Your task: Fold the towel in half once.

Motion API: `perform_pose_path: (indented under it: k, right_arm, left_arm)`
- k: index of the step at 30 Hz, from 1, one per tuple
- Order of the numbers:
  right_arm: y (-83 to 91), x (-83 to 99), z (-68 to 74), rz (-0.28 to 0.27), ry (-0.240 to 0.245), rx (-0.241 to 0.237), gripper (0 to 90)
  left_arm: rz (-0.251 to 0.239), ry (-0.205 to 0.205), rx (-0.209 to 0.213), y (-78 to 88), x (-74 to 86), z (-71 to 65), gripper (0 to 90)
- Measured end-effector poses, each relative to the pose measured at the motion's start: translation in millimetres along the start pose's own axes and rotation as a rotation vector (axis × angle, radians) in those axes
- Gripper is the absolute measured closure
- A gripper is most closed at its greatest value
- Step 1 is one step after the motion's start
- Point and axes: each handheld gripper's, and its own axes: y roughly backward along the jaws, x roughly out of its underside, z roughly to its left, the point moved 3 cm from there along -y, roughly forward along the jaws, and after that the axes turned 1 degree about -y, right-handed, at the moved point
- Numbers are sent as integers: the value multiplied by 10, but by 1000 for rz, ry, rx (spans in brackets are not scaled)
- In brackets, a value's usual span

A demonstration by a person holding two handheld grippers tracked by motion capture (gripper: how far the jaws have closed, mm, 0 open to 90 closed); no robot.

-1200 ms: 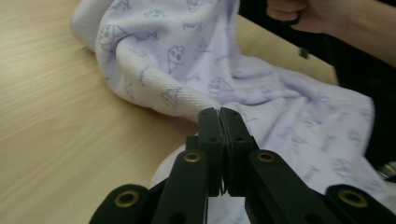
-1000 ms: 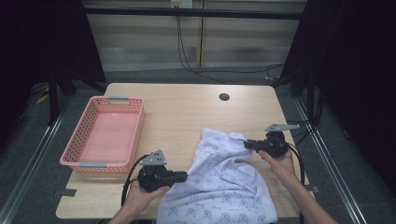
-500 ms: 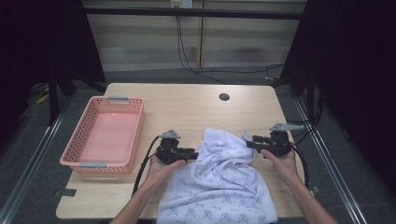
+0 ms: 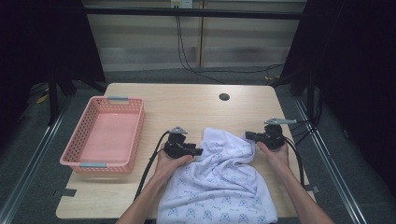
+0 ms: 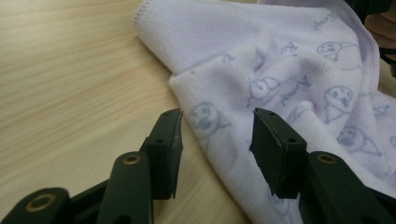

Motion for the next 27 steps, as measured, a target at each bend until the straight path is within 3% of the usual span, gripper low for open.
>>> perform_pose_path:
  k: [3,6,8,10,11,14,17,19,23,25,27]
  right_arm:
    - [78,-32,11,-19,-4,-17,890]
    - [157,-60,25,-42,-8,-38,890]
    - [208,-85,33,-64,-11,-47,890]
    - [265,-117,41,-85,-11,-58,890]
    - [287,-131,47,-94,-17,-66,890]
    - [365,-210,47,-130,-11,-74,890]
    - [446,-309,73,-181,-19,-97,890]
    - [509,-356,113,-207,-25,-113,890]
    - [607,-332,188,-208,-11,-125,890]
    - [657,-275,211,-199,-4,-130,890]
    - [710,-194,225,-191,-7,-129,890]
  left_arm:
    - [27,-33,-22,-89,-32,-59,559]
    - [35,-48,-20,-119,-48,-88,826]
    - [-14,-57,-20,-36,-93,-112,863]
    - [-59,-57,-8,127,-192,-140,866]
    - [-77,-88,-14,260,-268,-162,867]
    - [-139,-130,-24,575,-467,-253,868]
    - [-194,-208,-20,883,-649,-473,868]
    - [-216,-246,13,993,-686,-656,866]
    - [-151,-326,67,899,-512,-1011,859]
    - [-97,-319,102,757,-363,-1085,856]
    - [-17,-320,127,569,-113,-1134,852]
